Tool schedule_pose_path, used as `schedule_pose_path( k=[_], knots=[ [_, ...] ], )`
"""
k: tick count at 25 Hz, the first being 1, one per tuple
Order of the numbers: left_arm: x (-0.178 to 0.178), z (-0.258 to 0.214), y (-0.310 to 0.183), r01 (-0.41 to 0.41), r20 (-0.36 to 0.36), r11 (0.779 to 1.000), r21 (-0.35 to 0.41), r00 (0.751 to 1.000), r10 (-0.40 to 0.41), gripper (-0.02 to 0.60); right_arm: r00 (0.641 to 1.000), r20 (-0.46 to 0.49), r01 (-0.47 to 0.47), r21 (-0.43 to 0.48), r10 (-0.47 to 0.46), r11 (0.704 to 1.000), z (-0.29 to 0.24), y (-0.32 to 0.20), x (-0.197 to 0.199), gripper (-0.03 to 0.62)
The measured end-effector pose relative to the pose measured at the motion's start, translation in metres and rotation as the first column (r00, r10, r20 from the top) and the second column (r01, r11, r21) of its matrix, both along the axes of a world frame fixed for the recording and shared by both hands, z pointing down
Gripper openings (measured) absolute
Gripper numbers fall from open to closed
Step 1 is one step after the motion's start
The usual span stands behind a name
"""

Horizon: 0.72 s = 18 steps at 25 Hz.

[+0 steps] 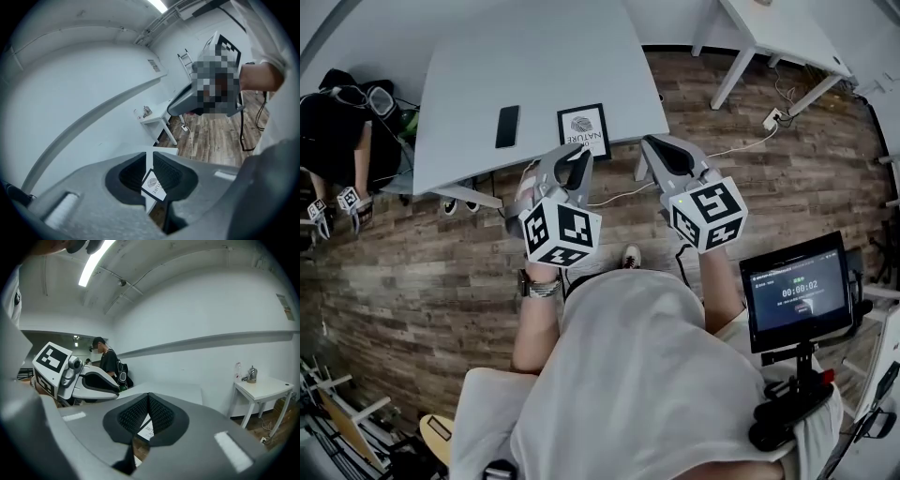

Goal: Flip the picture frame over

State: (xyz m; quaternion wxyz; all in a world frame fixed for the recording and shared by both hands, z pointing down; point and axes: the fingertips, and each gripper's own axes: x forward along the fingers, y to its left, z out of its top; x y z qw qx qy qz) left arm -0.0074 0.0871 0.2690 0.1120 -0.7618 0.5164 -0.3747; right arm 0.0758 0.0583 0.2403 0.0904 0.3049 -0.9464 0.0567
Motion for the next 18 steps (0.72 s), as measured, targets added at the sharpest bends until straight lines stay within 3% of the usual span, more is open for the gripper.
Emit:
schedule_pose_path(
  k=[11, 18],
  knots=[
    [0.014, 0.065, -0.065, 0.015, 0.077, 0.988, -0.154, 0.997, -0.003, 0.074, 0.999, -0.039, 0.023, -0.130, -0.028, 0.991, 0.064, -0.063, 0.011, 0.003],
    [-0.002, 0.131, -0.082, 0.007, 0.089, 0.965, -0.263, 0.996, 0.017, 0.097, 0.996, -0.082, -0.049, -0.200, 0.033, 0.979, 0.112, -0.086, 0.012, 0.002]
  ],
)
